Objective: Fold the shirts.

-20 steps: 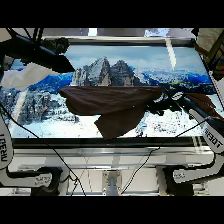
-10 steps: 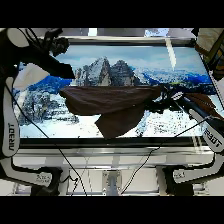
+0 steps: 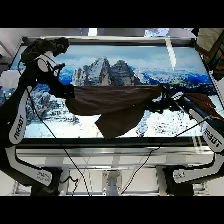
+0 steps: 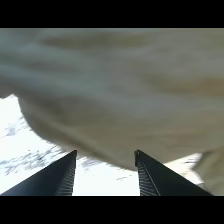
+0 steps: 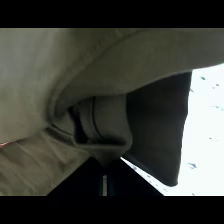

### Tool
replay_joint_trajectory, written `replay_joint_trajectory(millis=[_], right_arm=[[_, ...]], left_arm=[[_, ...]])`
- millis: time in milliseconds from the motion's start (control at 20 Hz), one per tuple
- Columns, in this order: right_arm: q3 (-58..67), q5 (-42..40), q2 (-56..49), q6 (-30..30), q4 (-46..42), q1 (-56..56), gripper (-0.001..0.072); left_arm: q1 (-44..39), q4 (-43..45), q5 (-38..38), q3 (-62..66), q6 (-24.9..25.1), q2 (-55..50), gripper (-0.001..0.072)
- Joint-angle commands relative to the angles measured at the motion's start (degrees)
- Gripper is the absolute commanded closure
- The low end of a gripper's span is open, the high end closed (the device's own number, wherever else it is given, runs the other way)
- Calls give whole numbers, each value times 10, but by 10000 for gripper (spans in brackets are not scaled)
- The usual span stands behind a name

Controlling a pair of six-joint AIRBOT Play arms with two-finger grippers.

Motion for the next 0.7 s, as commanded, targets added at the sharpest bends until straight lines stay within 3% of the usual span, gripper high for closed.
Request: replay_joint_trajectory(millis=[0, 200, 650], right_arm=[[0, -10, 0, -4, 0, 0, 685], [1, -13, 0, -4, 0, 0, 685], [1, -11, 0, -3, 17, 0, 685]], left_arm=[[43, 16, -6, -32, -12, -3, 266], [97, -27, -33, -33, -2, -3, 266], [91, -66, -21, -35, 16, -43, 267]])
